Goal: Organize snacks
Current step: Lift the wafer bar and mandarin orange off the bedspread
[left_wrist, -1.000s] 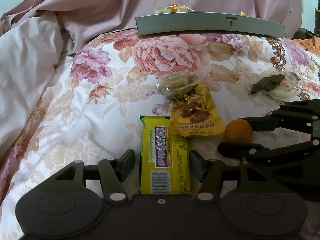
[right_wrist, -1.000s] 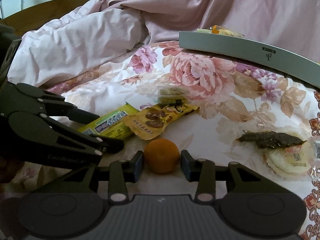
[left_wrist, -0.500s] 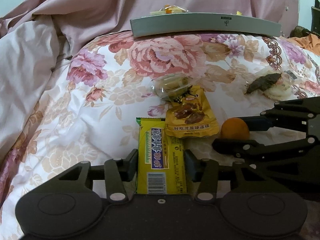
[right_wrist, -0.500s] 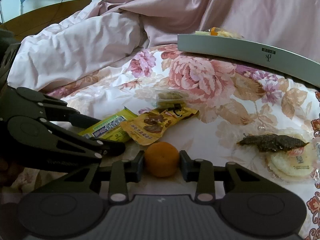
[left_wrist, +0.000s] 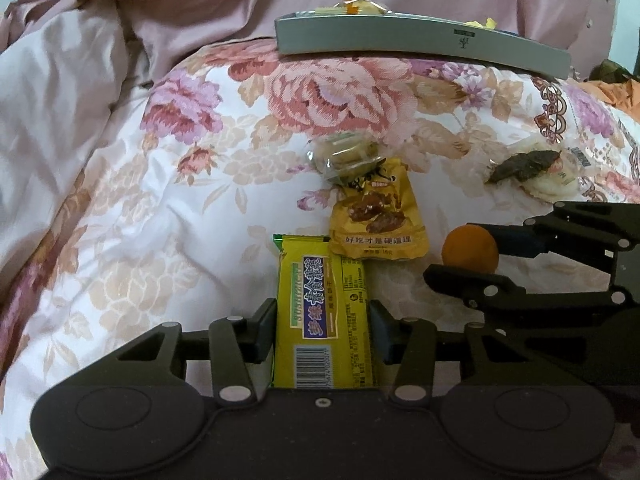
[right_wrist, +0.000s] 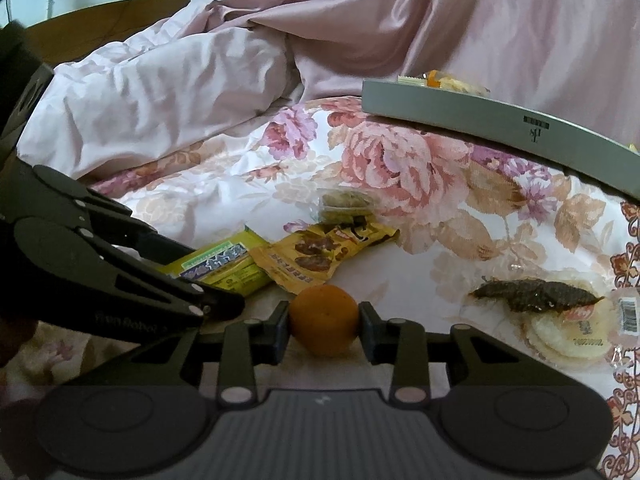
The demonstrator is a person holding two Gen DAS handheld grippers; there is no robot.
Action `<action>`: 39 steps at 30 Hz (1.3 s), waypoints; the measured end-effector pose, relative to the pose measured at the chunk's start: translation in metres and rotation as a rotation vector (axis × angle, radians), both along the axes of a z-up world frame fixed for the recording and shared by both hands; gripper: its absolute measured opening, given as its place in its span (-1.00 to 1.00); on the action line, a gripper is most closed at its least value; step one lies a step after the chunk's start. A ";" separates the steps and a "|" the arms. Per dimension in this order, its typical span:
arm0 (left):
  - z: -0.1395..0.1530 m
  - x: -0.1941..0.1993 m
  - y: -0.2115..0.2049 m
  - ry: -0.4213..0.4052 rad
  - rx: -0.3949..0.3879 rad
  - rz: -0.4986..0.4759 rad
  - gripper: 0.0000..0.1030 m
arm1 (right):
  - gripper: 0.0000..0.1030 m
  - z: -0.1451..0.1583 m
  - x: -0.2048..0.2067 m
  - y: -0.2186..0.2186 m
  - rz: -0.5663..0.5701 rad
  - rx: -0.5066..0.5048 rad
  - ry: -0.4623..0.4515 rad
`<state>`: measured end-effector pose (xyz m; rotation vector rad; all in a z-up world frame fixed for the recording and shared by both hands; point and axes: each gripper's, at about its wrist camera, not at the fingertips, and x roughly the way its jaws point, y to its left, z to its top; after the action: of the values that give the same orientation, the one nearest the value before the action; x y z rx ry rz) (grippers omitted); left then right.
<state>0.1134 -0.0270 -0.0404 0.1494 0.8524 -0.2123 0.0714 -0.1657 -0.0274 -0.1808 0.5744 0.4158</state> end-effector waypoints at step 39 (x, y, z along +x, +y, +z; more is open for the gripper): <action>0.059 -0.044 0.003 -0.099 -0.125 0.096 -0.03 | -0.24 0.052 -0.017 -0.016 -0.039 0.087 -0.130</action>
<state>0.0694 -0.0237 0.0182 0.0022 0.7434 -0.1658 0.0546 -0.1815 0.0250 -0.1116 0.4310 0.3871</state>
